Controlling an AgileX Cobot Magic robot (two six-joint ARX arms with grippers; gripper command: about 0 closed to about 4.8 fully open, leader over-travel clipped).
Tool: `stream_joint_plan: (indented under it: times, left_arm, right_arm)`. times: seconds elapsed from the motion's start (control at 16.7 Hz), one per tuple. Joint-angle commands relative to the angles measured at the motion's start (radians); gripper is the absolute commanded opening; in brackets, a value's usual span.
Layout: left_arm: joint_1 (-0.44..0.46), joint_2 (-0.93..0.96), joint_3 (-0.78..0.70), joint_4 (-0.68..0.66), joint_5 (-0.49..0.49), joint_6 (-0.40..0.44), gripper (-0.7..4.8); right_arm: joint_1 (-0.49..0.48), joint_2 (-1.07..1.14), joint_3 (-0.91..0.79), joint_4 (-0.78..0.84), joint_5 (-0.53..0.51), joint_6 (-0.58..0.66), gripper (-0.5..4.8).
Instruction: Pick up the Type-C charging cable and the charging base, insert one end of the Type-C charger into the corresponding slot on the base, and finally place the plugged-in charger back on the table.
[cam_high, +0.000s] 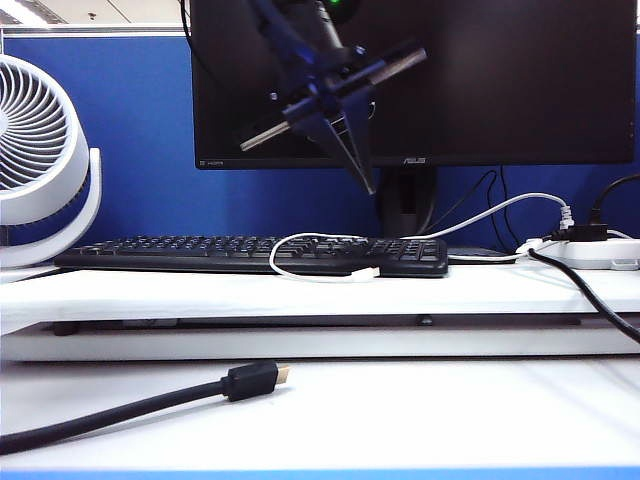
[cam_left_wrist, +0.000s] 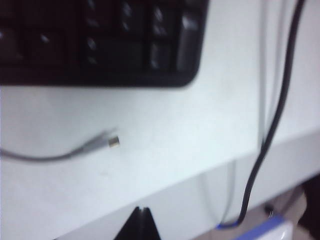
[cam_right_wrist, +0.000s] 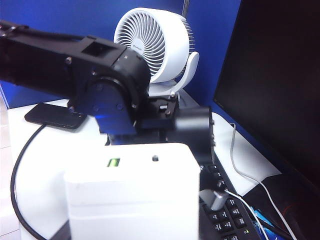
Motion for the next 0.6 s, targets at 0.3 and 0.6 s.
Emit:
stream_joint_plan:
  times: [0.3, 0.6]
  left_arm:
    - [-0.028, -0.004, -0.014, 0.026, -0.051, -0.382, 2.78]
    - [-0.035, -0.004, -0.187, 0.036, -0.083, -0.504, 2.77]
  right_arm:
    - [0.002, -0.048, 0.005, 0.024, -0.011, 0.004, 0.0]
    - [0.002, -0.075, 0.005, 0.026, -0.011, 0.004, 0.0]
